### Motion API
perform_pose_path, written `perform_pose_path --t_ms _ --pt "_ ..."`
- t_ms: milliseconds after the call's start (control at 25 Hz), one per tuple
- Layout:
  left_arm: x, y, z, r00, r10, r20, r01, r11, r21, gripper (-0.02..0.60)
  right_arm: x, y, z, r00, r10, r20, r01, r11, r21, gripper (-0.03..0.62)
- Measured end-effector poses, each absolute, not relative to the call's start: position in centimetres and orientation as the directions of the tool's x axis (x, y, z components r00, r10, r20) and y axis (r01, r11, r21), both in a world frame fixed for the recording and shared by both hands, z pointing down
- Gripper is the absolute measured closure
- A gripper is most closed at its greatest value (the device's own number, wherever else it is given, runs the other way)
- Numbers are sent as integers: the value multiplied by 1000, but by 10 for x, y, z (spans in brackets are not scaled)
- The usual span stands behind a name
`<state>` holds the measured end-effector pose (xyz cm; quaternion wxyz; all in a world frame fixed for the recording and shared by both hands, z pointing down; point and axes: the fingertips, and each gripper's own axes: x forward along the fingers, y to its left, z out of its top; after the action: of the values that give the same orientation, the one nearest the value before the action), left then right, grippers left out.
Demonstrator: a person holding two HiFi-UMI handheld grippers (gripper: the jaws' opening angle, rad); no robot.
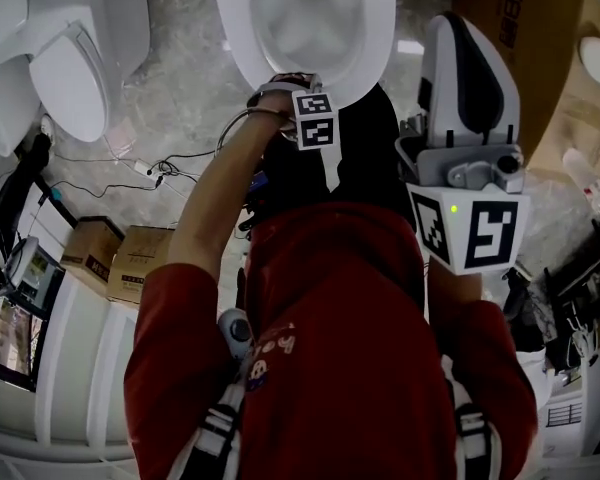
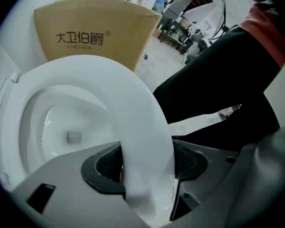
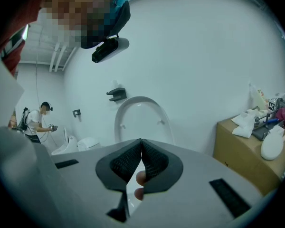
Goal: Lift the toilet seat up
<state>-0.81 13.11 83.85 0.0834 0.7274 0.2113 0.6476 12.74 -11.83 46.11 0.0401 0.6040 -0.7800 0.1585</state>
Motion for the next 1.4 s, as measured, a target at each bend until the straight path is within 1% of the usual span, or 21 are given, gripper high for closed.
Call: perform_pose_path --t_ms 200,600,1000,1400 --pt "-5 127 811 99 427 899 201 -893 402 291 130 -115 446 -265 -935 235 -955 221 -200 580" --pt "1 107 756 146 398 906 209 -907 365 295 126 -112 416 -278 -941 193 -951 241 -197 580" --pt "3 80 709 197 322 926 216 -936 279 301 115 -110 376 -288 -948 134 -950 265 -167 580" --pt "6 58 674 216 361 907 198 -926 321 302 114 -103 340 -277 -958 76 -955 266 -128 580"
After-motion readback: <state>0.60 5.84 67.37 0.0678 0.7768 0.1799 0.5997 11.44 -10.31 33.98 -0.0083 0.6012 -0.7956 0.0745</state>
